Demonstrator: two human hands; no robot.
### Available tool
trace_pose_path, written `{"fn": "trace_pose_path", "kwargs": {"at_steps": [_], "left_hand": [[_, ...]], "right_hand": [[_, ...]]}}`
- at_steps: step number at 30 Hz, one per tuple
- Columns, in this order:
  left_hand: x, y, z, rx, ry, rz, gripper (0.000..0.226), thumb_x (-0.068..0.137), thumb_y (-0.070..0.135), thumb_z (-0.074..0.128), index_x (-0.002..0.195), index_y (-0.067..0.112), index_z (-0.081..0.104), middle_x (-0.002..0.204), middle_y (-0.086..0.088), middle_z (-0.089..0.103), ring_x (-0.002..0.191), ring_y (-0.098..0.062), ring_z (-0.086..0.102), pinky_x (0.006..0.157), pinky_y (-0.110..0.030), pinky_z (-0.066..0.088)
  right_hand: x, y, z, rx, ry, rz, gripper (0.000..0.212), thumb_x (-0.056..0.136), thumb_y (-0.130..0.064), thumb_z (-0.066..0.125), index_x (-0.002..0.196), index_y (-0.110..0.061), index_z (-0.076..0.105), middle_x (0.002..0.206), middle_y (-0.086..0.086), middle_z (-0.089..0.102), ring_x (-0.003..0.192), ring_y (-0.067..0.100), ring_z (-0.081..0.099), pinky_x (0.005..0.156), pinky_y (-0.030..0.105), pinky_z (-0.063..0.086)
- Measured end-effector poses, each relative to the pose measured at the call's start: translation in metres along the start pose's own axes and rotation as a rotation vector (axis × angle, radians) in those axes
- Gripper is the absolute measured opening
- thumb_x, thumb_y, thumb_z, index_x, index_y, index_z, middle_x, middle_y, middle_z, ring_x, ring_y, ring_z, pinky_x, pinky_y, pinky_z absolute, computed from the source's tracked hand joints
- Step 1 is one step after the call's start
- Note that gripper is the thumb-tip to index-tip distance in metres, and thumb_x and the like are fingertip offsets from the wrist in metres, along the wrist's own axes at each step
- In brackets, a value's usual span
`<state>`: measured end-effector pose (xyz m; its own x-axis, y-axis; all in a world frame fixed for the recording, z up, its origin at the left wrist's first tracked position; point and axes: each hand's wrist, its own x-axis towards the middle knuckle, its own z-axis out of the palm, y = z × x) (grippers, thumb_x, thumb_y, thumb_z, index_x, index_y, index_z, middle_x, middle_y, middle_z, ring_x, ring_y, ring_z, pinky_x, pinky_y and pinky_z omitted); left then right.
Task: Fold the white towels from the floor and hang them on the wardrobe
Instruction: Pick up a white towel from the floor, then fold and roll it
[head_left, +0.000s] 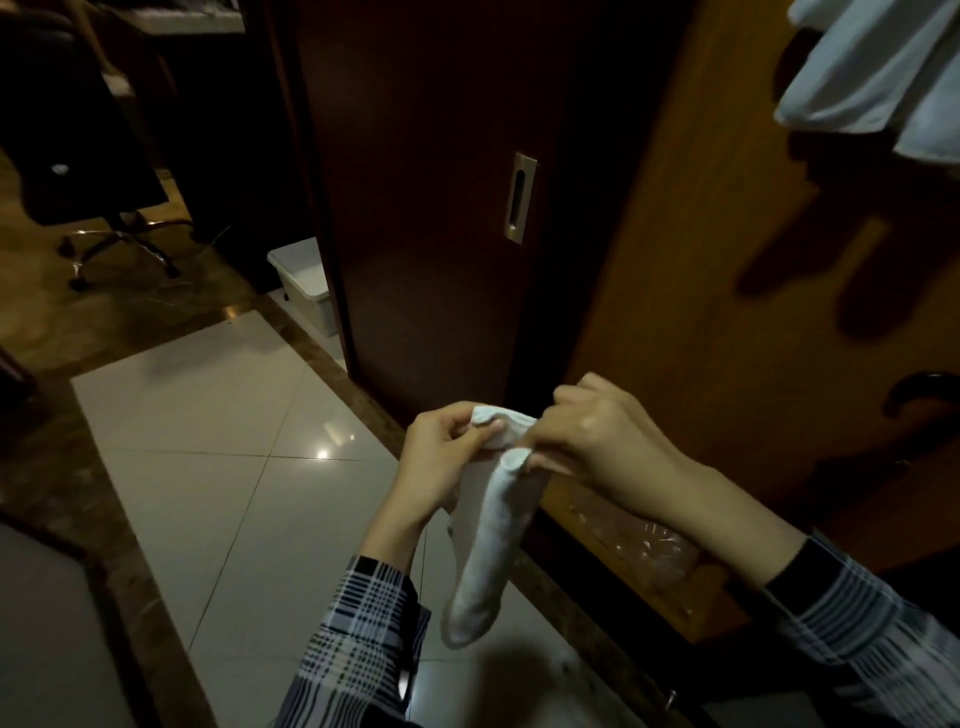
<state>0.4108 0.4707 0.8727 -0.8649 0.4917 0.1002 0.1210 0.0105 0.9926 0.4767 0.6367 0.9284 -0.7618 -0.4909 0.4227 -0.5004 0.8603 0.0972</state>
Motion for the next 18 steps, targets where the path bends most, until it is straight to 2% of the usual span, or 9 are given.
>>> {"fn": "trace_pose_path", "kwargs": {"at_steps": [4,7,10,12,13,15,16,18], "left_hand": [[-0.002,0.005,0.002,-0.001,-0.085,0.004,0.019,0.090,0.017,0.063,0.106,0.013,0.072,0.079,0.008,0.072,0.074,-0.001,0.066,0.062,-0.014,0.047],[-0.005,0.011,0.005,-0.071,-0.137,-0.023,0.022,0.092,0.023,0.058,0.108,0.016,0.071,0.087,0.004,0.074,0.084,-0.007,0.068,0.069,-0.018,0.051],[-0.006,0.012,0.007,-0.105,-0.152,-0.049,0.043,0.092,0.040,0.047,0.098,0.005,0.071,0.088,-0.013,0.071,0.083,-0.018,0.065,0.073,-0.027,0.049],[-0.006,0.011,0.007,-0.147,-0.154,-0.092,0.064,0.093,0.051,0.042,0.099,-0.007,0.066,0.094,-0.029,0.065,0.083,-0.027,0.061,0.075,-0.033,0.047],[-0.005,0.009,0.006,-0.153,-0.161,-0.101,0.069,0.092,0.055,0.043,0.100,-0.010,0.064,0.094,-0.032,0.063,0.083,-0.029,0.059,0.074,-0.033,0.046],[-0.005,0.012,0.006,-0.153,-0.192,-0.089,0.058,0.086,0.053,0.055,0.102,-0.002,0.068,0.092,-0.019,0.069,0.086,-0.023,0.063,0.074,-0.027,0.048],[-0.006,0.015,0.006,-0.139,-0.214,-0.077,0.044,0.082,0.047,0.064,0.103,0.009,0.070,0.095,-0.008,0.072,0.090,-0.018,0.067,0.077,-0.024,0.051],[-0.006,0.016,0.004,-0.085,-0.245,-0.044,0.035,0.072,0.033,0.071,0.106,0.022,0.069,0.099,0.000,0.074,0.097,-0.012,0.069,0.083,-0.025,0.054]], "right_hand": [[0.004,0.004,-0.003,0.006,0.058,0.163,0.028,0.081,-0.042,0.058,0.070,-0.019,0.071,0.057,-0.006,0.060,0.052,0.012,0.050,0.058,0.028,0.039],[0.005,0.008,-0.005,-0.103,0.052,0.122,0.018,0.077,-0.027,0.071,0.065,-0.015,0.065,0.051,-0.002,0.054,0.046,0.016,0.048,0.058,0.029,0.036],[0.007,0.004,-0.007,-0.199,0.045,0.067,0.028,0.079,-0.034,0.064,0.059,-0.014,0.058,0.046,-0.001,0.048,0.041,0.017,0.044,0.056,0.029,0.036],[0.006,0.002,-0.008,-0.138,0.048,0.115,0.035,0.081,-0.041,0.052,0.061,-0.014,0.060,0.047,-0.002,0.053,0.041,0.016,0.048,0.057,0.028,0.038],[0.006,0.002,-0.008,-0.098,0.038,0.152,0.035,0.081,-0.042,0.049,0.064,-0.014,0.062,0.050,-0.003,0.057,0.043,0.016,0.050,0.058,0.028,0.038],[0.004,0.001,-0.008,-0.063,0.014,0.198,0.034,0.082,-0.040,0.047,0.068,-0.014,0.063,0.054,-0.003,0.061,0.045,0.017,0.053,0.059,0.029,0.040],[0.003,0.001,-0.008,-0.063,0.007,0.203,0.033,0.083,-0.038,0.046,0.069,-0.013,0.063,0.055,-0.002,0.061,0.045,0.017,0.053,0.059,0.030,0.040],[0.003,-0.001,-0.008,-0.069,0.010,0.202,0.030,0.083,-0.035,0.046,0.071,-0.013,0.062,0.057,-0.001,0.061,0.047,0.018,0.054,0.059,0.030,0.040]]}}
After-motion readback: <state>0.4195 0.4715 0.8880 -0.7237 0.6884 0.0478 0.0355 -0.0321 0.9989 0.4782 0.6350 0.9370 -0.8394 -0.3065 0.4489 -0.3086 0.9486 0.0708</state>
